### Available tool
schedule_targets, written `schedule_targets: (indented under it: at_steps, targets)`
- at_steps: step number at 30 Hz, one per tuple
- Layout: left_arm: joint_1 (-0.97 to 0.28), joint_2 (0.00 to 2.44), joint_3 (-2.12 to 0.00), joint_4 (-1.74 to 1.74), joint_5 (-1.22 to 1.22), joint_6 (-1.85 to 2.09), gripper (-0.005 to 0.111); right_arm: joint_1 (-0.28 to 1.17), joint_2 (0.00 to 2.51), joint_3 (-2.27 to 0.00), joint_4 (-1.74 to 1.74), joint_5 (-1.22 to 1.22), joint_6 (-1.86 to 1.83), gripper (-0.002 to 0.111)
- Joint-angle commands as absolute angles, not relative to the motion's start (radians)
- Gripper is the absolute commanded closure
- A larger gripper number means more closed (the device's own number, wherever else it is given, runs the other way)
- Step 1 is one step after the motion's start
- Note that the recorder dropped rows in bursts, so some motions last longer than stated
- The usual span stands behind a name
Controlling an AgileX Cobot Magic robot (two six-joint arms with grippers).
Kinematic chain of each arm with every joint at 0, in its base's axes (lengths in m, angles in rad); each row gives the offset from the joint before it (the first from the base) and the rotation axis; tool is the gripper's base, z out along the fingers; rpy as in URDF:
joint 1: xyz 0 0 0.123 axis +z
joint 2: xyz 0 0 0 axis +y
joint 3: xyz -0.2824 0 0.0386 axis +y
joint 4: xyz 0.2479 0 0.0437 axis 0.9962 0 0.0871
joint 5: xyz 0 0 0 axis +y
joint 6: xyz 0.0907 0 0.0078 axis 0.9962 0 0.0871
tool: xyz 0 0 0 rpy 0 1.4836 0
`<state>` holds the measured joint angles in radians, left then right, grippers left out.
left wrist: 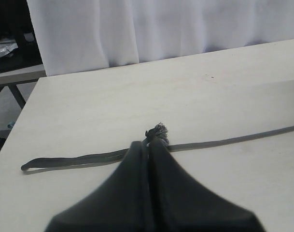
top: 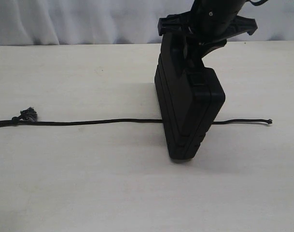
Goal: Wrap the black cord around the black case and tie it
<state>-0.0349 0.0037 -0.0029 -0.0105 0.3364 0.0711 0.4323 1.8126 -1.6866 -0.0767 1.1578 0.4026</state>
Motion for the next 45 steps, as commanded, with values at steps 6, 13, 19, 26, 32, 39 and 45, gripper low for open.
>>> schedule_targets:
  at_steps: [6,13,19,26,32,39,45]
  targets:
    - [-0.036,0.0,0.0,-0.272,-0.028,-0.009,0.107,0.433,1.799,-1.691,-0.058,1.175,0.385,0.104]
    - [-0.036,0.0,0.0,-0.508,-0.383,-0.103,0.107,0.433,1.799,-1.691,-0.056,1.178,0.37,0.104]
    - [-0.036,0.0,0.0,-0.501,-0.635,-0.172,0.107,0.433,1.799,-1.691,-0.059,1.176,0.353,0.104]
    - [-0.036,0.063,-0.196,-0.341,-0.387,-0.319,0.107,0.433,1.799,-1.691,-0.059,1.174,0.353,0.104]
    - [-0.036,0.299,-0.462,-0.047,-0.121,-0.346,0.107,0.433,1.799,-1.691,-0.059,1.177,0.353,0.104]
    - [-0.036,0.668,-0.592,0.043,0.023,-0.341,0.107,0.433,1.799,-1.691,-0.055,1.178,0.353,0.104]
    - [-0.134,1.012,-0.598,0.105,-0.036,-0.26,0.107,0.433,1.799,-1.691,-0.045,1.187,0.353,0.104]
